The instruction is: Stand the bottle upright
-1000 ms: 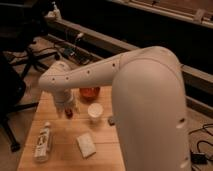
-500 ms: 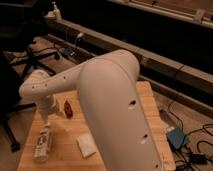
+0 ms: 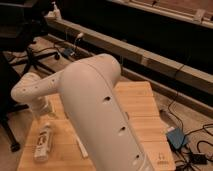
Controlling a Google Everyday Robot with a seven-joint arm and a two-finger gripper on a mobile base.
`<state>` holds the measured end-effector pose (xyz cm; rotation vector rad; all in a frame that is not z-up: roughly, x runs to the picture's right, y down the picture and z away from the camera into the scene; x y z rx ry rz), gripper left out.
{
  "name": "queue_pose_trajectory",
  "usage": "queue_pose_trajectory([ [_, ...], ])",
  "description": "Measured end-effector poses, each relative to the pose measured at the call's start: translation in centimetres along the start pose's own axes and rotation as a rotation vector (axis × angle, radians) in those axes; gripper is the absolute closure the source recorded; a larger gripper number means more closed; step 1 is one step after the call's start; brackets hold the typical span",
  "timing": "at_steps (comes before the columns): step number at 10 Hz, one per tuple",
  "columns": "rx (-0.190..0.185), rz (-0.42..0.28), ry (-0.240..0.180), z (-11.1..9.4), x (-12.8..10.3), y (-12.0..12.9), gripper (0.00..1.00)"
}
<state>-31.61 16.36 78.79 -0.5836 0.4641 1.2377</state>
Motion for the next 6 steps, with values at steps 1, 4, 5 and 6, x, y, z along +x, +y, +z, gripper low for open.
queue_pose_trajectory([
  [1, 0.002, -0.001, -0.001, 0.3, -0.1, 0.6, 0.35],
  [4, -0.001, 0.006, -0.013, 1.3, -0.3, 1.6, 0.35],
  [5, 0.002, 0.010, -0.019, 1.7, -0.4, 1.7, 0.35],
  [6, 0.005, 0.012, -0.024, 2.1, -0.3, 1.8, 0.35],
])
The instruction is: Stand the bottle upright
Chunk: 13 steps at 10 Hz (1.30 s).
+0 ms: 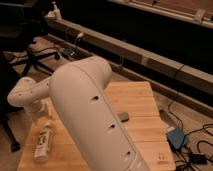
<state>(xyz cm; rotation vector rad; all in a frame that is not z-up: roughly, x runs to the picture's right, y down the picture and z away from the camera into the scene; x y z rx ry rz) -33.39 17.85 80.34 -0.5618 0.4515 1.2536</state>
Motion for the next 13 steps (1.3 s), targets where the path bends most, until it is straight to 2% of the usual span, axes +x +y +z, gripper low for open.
queue_pose_trajectory([
  [6, 0.004, 0.014, 0.002, 2.2, -0.3, 0.3, 0.35],
  [10, -0.022, 0.042, 0.050, 3.8, 0.0, 0.4, 0.35],
  [13, -0.026, 0.048, 0.060, 4.4, -0.4, 0.3, 0.35],
])
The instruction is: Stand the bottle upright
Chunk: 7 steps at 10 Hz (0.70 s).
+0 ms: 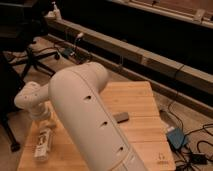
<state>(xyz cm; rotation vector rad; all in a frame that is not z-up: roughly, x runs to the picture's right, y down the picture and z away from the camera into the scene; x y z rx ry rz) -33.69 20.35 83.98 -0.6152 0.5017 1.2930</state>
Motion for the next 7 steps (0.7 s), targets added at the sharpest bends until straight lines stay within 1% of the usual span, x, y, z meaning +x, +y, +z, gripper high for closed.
queue_pose_trajectory([
  [7, 0.012, -0.035, 0.007, 0.45, -0.35, 0.70, 0.35],
])
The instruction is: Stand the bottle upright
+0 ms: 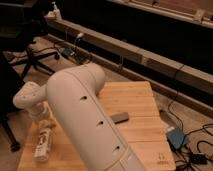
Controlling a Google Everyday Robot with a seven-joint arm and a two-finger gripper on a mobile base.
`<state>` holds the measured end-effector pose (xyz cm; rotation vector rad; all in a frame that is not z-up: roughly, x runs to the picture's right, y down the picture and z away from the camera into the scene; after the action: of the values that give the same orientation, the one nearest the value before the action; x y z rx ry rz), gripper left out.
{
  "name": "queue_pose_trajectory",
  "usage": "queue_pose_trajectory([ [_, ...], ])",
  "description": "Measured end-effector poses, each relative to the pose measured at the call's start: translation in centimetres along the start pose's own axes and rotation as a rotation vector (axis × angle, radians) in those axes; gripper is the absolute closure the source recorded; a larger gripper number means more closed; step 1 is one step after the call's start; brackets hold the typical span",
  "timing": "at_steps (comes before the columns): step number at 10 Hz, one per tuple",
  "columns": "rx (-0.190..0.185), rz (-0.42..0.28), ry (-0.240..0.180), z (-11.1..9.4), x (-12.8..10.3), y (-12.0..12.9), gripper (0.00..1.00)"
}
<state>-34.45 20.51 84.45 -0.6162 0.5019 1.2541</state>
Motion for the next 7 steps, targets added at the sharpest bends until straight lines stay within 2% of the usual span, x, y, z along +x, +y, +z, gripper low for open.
queue_pose_trajectory([
  [1, 0.001, -0.003, 0.002, 0.04, -0.02, 0.00, 0.36],
  [4, 0.001, -0.011, 0.006, 0.14, -0.02, 0.01, 0.58],
  [7, 0.003, -0.011, 0.009, 0.23, -0.10, -0.28, 0.61],
])
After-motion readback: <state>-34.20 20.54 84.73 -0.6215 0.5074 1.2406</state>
